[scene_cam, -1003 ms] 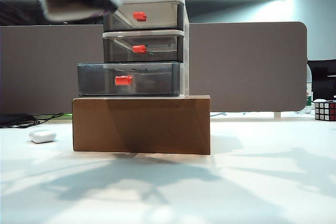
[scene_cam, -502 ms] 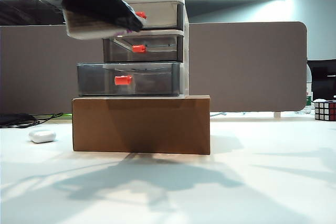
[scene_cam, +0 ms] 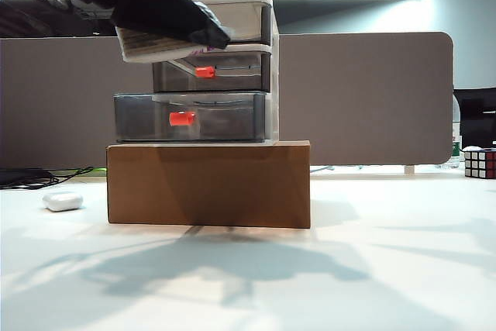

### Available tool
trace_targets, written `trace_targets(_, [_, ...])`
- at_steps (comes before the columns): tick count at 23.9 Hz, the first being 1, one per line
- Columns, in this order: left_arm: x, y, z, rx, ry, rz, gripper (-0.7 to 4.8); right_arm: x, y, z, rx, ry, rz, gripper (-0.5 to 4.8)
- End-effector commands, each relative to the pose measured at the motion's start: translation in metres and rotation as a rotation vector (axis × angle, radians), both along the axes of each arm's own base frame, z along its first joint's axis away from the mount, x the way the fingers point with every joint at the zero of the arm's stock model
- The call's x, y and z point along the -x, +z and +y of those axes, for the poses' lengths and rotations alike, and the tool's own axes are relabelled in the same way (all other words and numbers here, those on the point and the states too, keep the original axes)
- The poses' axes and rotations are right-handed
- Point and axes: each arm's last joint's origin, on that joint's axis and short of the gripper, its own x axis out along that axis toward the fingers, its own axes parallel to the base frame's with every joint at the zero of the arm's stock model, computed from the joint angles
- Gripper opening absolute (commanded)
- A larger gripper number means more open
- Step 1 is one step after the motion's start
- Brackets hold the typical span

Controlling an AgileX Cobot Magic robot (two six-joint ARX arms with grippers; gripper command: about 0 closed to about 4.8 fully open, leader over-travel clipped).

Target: Open the third layer of the drawer on the table, pick up a pack of napkins on the table and put it in, and finally close the drawer.

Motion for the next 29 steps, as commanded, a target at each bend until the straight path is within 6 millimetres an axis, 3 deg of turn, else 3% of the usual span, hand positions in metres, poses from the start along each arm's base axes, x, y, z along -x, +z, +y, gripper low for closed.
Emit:
trace_targets(1, [-0.002,0.000,-0.002,0.004,-0.046,-0.038,1.11,0.000,0.003,0.000,-0.011,0.000,-0.010,3.06])
trace_targets(21, [-0.016,-0.013,-0.010,-0.042,-0.038,-0.110,1.29,0.001,0.003,0.000,-0.010,0.004,-0.005,3.06])
trace_targets(25, [-0.016,-0.013,-0.010,-0.043,-0.036,-0.110,2.17,0.001,0.003,0.000,-0.010,0.004,-0.005,3.05])
trace_targets(29, [-0.016,-0.013,-0.010,-0.043,-0.036,-0.110,2.18,0.001,0.003,0.000,-0.010,0.004,-0.005,3.05])
